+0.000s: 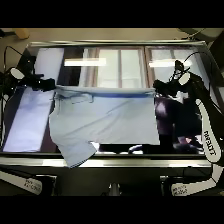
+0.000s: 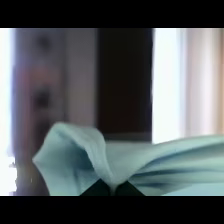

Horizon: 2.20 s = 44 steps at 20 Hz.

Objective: Fold the shirts.

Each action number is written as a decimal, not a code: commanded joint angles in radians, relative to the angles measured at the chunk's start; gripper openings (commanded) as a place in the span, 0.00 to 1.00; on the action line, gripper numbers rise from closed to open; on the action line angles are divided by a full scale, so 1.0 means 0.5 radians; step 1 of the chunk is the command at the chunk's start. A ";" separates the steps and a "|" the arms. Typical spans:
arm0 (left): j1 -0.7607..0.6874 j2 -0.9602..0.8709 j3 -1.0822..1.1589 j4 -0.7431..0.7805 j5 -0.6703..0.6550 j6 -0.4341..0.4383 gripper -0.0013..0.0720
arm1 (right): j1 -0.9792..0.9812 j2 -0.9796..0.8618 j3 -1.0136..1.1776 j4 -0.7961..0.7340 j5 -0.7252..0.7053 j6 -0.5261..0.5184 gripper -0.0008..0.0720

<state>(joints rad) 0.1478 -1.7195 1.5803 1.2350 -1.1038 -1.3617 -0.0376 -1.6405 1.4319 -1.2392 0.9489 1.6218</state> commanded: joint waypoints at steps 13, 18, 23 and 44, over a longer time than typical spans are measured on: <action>0.259 0.474 -0.479 0.005 -0.739 -0.154 0.60 | -0.316 0.151 0.023 0.038 1.212 -0.116 0.62; 0.350 1.123 -1.679 -0.066 -0.587 -0.082 0.86 | -0.330 0.507 -0.761 0.105 0.986 -0.204 0.62; 0.349 1.577 -2.203 -0.138 -0.388 -0.066 0.85 | -0.329 0.593 -0.969 0.116 0.939 -0.256 0.61; 0.063 1.418 -2.349 -0.371 -0.099 -0.093 0.07 | -0.327 0.581 -1.485 0.385 0.400 -0.352 0.65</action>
<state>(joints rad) 0.1806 -1.0214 0.4038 1.0519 -1.1599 -1.4193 -0.2024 -1.3449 0.7258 -1.0744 1.2575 1.4528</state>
